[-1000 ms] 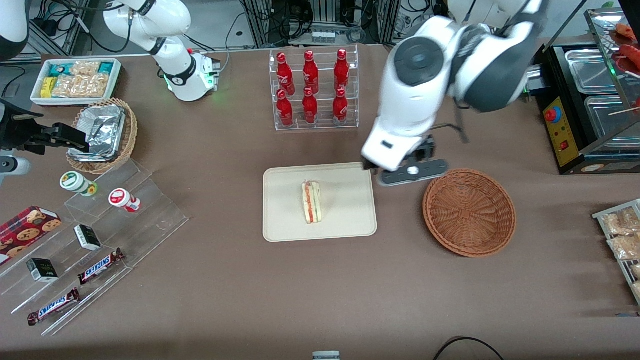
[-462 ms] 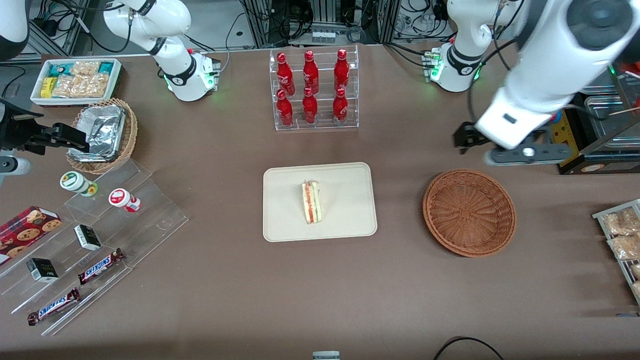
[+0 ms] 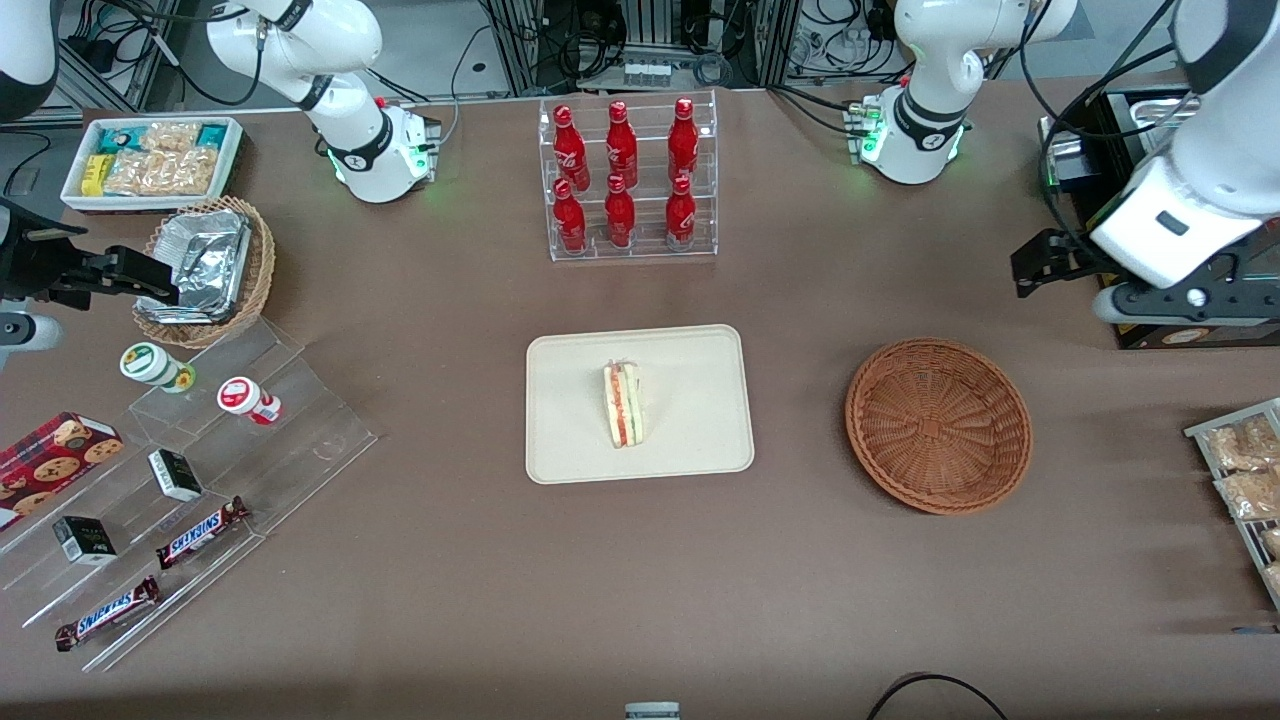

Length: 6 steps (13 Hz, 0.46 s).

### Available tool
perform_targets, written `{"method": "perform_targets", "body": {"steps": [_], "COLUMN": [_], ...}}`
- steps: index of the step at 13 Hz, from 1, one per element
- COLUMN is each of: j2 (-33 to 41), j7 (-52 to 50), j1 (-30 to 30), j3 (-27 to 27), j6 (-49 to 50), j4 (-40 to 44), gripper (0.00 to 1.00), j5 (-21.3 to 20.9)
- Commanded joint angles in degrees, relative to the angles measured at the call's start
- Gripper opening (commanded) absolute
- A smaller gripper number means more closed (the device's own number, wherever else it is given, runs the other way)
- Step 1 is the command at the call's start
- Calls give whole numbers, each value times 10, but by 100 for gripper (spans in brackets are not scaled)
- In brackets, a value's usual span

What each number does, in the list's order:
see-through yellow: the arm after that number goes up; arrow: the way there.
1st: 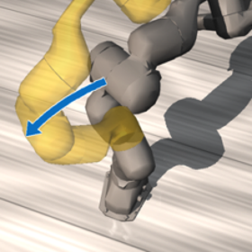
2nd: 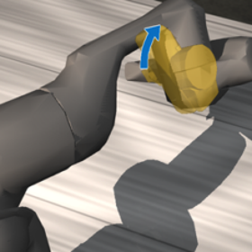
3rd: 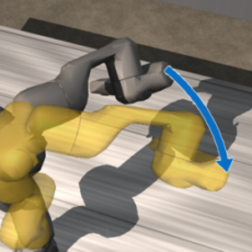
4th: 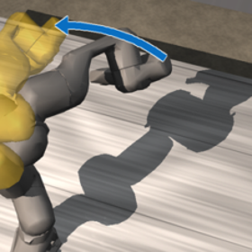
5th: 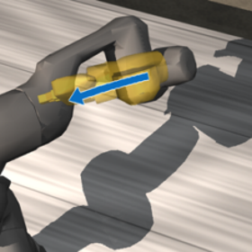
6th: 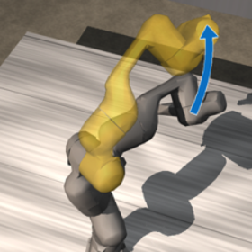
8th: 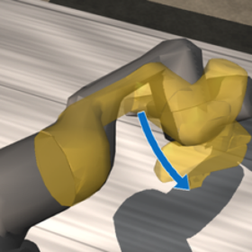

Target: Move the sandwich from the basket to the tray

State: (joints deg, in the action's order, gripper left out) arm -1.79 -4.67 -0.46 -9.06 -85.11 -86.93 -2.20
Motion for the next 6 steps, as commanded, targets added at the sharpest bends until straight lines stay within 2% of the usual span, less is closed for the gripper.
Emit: {"method": "perform_targets", "body": {"steps": [1, 6], "j2": [28, 31], "j7": [39, 63], "j1": [2, 5], "j3": [22, 44], "j6": [4, 2], "j4": [-19, -18], "gripper": [100, 100], "j5": [13, 20]}}
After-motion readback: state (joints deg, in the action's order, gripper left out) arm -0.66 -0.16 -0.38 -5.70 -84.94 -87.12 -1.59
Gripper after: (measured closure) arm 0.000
